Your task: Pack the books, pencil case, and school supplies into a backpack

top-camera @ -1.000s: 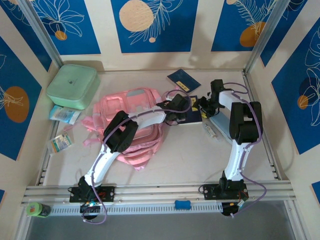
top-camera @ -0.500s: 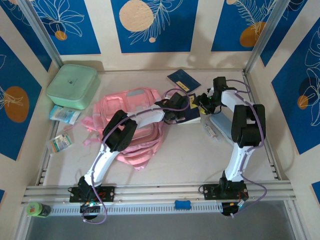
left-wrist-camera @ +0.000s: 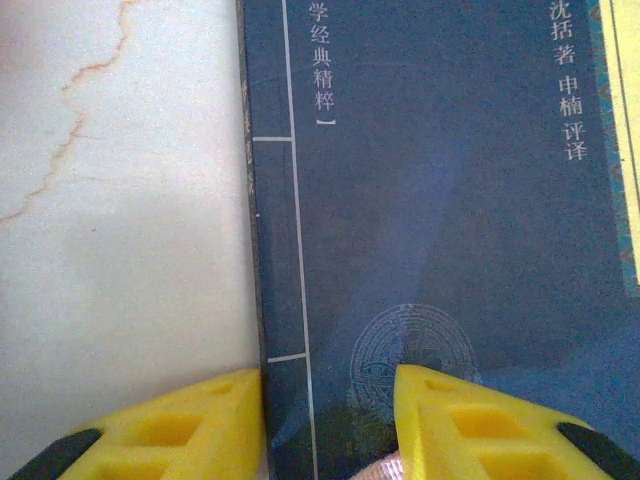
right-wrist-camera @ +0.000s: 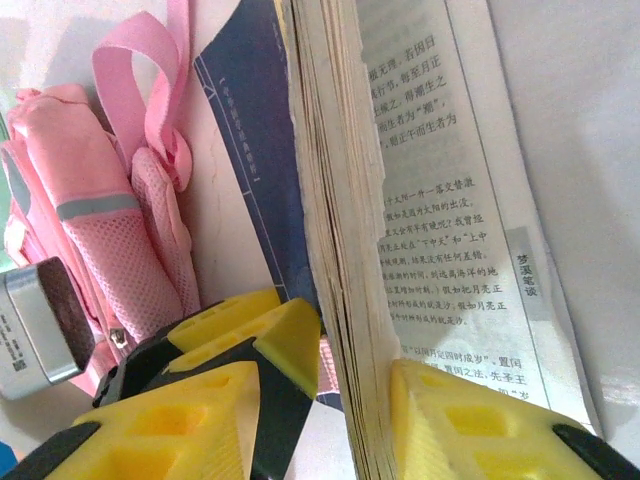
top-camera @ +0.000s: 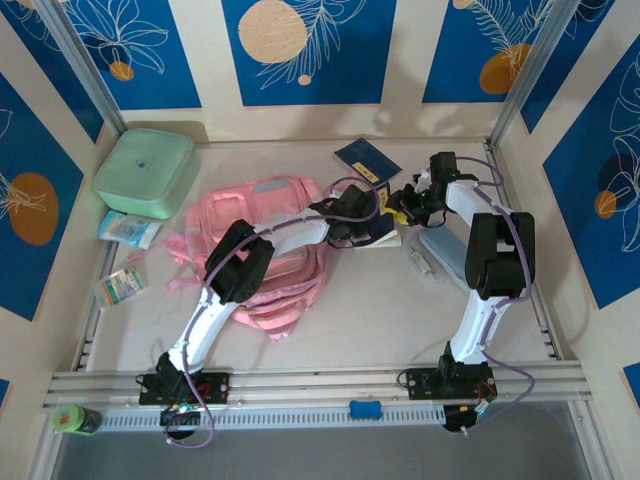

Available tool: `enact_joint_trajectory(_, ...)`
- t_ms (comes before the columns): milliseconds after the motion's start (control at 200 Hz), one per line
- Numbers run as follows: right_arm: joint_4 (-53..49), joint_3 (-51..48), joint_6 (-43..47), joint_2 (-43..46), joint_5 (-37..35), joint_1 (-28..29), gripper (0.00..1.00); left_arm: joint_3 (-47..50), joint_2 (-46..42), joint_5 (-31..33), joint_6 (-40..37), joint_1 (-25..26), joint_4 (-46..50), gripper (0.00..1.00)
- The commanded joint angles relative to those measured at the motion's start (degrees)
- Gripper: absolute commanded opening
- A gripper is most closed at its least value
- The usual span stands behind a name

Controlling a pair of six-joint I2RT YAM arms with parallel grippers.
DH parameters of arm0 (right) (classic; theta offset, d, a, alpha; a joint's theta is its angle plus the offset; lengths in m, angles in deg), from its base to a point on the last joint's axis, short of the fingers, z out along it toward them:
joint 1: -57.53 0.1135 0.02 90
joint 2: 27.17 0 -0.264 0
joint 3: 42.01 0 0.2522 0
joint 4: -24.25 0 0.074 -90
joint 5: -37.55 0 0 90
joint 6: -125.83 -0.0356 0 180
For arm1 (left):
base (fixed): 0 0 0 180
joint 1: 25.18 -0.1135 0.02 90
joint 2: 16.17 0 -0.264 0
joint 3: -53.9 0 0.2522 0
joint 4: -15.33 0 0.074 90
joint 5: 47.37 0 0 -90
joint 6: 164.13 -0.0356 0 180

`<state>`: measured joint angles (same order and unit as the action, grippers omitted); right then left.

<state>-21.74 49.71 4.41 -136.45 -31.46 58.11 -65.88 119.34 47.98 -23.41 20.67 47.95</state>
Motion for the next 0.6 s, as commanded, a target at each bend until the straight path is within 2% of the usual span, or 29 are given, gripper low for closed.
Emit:
enact_joint_trajectory(0,-3.4,0.9,1.6,-0.1,2.5,0.5,0.36,1.5,1.1,-2.1,-0.6,-0.6,-2.7,0.38)
enact_joint_trajectory(345,-4.3,2.0,2.2,-0.9,0.7,0.8,0.12,1.6,0.3,-2.5,-0.6,-0.7,-3.0,0.38)
enact_joint_trajectory(595,-3.5,1.8,1.8,1.3,0.6,-0.1,0.01,1.3,-1.8,-2.8,-1.3,-0.8,-3.2,0.42)
